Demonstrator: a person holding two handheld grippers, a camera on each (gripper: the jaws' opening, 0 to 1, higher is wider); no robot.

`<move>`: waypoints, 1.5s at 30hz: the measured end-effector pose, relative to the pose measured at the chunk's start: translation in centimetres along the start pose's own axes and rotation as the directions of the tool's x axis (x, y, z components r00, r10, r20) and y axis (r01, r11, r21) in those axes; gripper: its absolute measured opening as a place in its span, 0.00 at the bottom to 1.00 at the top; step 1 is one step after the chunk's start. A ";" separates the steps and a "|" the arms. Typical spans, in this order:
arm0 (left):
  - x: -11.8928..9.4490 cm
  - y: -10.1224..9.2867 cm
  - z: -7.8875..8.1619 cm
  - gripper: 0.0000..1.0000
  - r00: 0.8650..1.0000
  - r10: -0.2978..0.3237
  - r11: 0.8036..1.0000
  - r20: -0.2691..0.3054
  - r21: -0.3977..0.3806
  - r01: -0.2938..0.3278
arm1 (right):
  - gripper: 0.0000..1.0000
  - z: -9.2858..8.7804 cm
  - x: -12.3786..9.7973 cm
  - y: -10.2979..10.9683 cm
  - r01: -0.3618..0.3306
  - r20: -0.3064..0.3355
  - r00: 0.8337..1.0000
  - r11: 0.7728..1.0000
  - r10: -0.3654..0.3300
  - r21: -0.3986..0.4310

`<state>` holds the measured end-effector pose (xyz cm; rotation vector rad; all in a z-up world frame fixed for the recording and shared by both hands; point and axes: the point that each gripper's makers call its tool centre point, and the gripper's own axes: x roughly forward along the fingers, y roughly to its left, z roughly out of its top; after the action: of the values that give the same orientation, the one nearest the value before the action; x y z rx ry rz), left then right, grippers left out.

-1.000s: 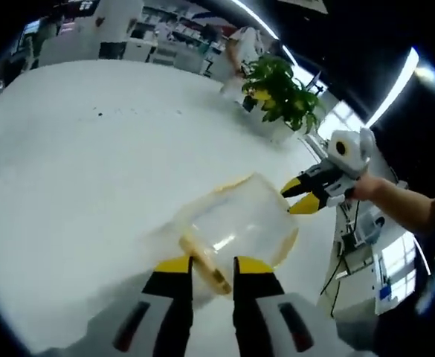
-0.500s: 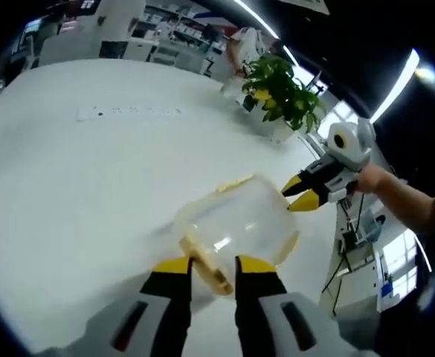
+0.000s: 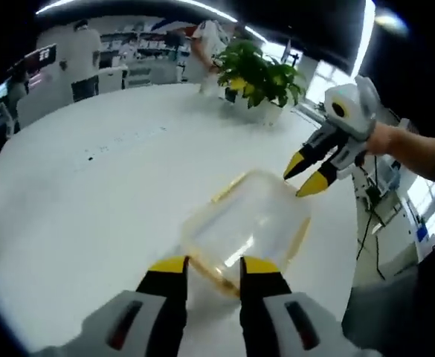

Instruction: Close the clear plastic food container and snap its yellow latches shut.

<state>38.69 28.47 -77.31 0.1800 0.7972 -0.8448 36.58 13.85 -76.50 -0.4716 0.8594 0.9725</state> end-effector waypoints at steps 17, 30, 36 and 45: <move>0.4 -4.0 2.3 0.18 0.994 -0.054 0.889 -0.094 0.448 0.091 | 0.19 2.1 1.4 1.0 -0.052 -0.018 0.999 0.986 0.050 -0.159; 2.2 -6.6 2.5 0.18 0.985 -0.106 0.832 -0.138 0.530 0.164 | 0.25 5.0 3.1 2.9 -0.122 -0.002 0.992 0.949 0.126 -0.291; 2.3 -7.2 3.1 0.18 0.984 -0.116 0.826 -0.137 0.537 0.173 | 0.25 5.9 3.5 2.5 -0.126 0.007 0.991 0.947 0.134 -0.294; 2.5 -7.2 2.8 0.26 0.986 -0.089 0.836 -0.143 0.528 0.152 | 0.24 6.4 3.5 2.6 -0.135 -0.015 0.990 0.936 0.138 -0.326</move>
<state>36.03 20.93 -75.91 0.6894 0.6625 -1.1773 37.94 21.35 -75.47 -0.6976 0.7314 1.2534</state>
